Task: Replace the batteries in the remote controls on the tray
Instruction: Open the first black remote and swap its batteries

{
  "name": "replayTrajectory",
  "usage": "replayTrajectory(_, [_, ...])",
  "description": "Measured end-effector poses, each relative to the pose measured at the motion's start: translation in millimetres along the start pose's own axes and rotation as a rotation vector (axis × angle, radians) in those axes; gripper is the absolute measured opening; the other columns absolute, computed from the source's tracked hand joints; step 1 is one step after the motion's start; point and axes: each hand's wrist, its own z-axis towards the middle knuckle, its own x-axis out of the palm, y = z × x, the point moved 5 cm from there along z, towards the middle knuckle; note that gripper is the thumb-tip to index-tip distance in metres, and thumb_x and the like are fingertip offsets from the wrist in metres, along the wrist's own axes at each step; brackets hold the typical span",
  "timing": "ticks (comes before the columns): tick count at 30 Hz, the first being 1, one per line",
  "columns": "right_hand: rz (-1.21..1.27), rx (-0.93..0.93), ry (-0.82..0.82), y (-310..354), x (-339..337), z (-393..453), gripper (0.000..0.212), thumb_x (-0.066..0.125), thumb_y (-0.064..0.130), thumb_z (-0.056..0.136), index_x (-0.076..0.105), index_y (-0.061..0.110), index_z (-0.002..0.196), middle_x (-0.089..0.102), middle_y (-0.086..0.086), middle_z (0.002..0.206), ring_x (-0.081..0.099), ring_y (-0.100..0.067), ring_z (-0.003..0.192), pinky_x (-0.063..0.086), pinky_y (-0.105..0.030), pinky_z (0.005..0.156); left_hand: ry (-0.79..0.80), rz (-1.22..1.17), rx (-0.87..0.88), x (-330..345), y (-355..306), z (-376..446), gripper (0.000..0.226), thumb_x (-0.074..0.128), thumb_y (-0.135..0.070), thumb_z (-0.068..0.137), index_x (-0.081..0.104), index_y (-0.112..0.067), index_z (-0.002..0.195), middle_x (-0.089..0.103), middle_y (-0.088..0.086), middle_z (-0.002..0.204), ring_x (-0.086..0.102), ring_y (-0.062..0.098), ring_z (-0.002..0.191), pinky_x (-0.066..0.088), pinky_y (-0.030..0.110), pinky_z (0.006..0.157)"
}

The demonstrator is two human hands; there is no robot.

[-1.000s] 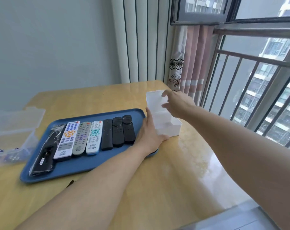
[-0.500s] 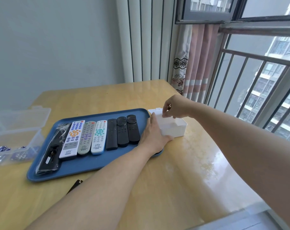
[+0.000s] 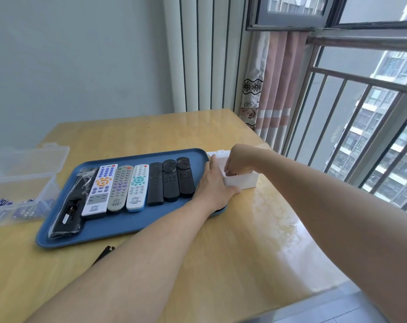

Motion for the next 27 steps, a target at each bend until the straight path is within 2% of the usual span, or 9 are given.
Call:
replayTrajectory(3, [-0.039,0.003,0.011,3,1,-1,0.031,0.063,0.026,0.092,0.072,0.008,0.116,0.072,-0.006,0.099,0.053,-0.022,0.074,0.039,-0.028,0.060,0.007,0.003,0.002,1,-1,0,0.119,0.082,-0.035,0.081,-0.004,-0.017,0.161,0.022,0.000,0.161,0.037,0.023,0.142,0.037,0.037,0.110])
replayTrajectory(7, [-0.113,0.037,0.044,8,1,-10,0.031,0.060,0.037,0.096,0.063,0.008,0.088,0.054,-0.005,0.076,0.051,-0.022,0.071,0.040,-0.028,0.063,0.043,0.037,-0.016,0,-4,2,0.121,0.079,-0.033,0.081,-0.010,-0.017,0.160,0.023,0.002,0.158,0.041,0.025,0.139,0.043,0.045,0.109])
replayTrajectory(13, [-0.157,-0.018,0.012,14,-2,-24,0.024,0.057,0.034,0.099,0.062,0.011,0.099,0.050,-0.003,0.080,0.050,-0.021,0.083,0.037,-0.027,0.064,0.159,0.050,0.019,-30,-13,-3,0.122,0.078,-0.026,0.084,-0.017,-0.016,0.159,0.010,0.002,0.169,0.024,0.023,0.151,0.031,0.039,0.119])
replayTrajectory(15, [-0.160,-0.005,-0.068,14,-9,-25,0.023,0.060,0.024,0.095,0.055,0.009,0.078,0.045,-0.003,0.073,0.046,-0.021,0.075,0.031,-0.025,0.052,0.089,0.053,0.073,-59,-12,-17,0.111,0.071,-0.029,0.091,-0.015,-0.020,0.161,0.001,-0.003,0.171,0.012,0.020,0.156,0.024,0.038,0.123])
replayTrajectory(17, [-0.154,0.006,-0.205,20,-26,-27,0.023,0.056,0.013,0.090,0.046,0.009,0.070,0.046,-0.004,0.069,0.044,-0.021,0.062,0.031,-0.026,0.046,-0.063,0.088,0.142,-96,-6,-32,0.098,0.066,-0.032,0.095,-0.004,-0.024,0.163,0.011,-0.003,0.170,0.017,0.018,0.155,0.025,0.038,0.122])
replayTrajectory(20, [-0.149,-0.042,-0.439,44,-56,-32,0.015,0.052,0.007,0.081,0.065,0.007,0.075,0.067,-0.006,0.073,0.059,-0.024,0.057,0.049,-0.026,0.054,-0.233,0.151,0.236,-149,19,-56,0.079,0.061,-0.026,0.096,0.017,-0.024,0.161,0.033,-0.005,0.161,0.031,0.013,0.148,0.032,0.037,0.120])
replayTrajectory(22, [-0.155,-0.175,-0.567,86,-68,-45,0.022,0.056,0.016,0.081,0.076,0.023,0.083,0.073,0.001,0.078,0.069,-0.024,0.069,0.060,-0.031,0.065,-0.333,0.199,0.230,-186,49,-75,0.068,0.060,-0.023,0.098,0.029,-0.024,0.158,0.041,-0.005,0.155,0.036,0.012,0.145,0.033,0.035,0.118])
replayTrajectory(24, [-0.011,-0.309,-0.558,135,-67,-62,0.020,0.056,0.025,0.090,0.074,0.034,0.090,0.071,0.006,0.085,0.067,-0.019,0.071,0.058,-0.030,0.064,-0.458,0.248,0.218,-220,76,-94,0.057,0.059,-0.022,0.099,0.040,-0.022,0.153,0.048,-0.003,0.151,0.040,0.014,0.141,0.034,0.033,0.117])
replayTrajectory(27, [0.117,-0.518,-0.458,215,-43,-74,0.021,0.058,0.021,0.093,0.076,0.030,0.098,0.073,0.004,0.096,0.067,-0.017,0.080,0.060,-0.036,0.074,-0.639,0.342,0.204,-268,118,-121,0.042,0.055,-0.020,0.101,0.053,-0.014,0.143,0.058,0.004,0.143,0.047,0.023,0.137,0.032,0.036,0.118])
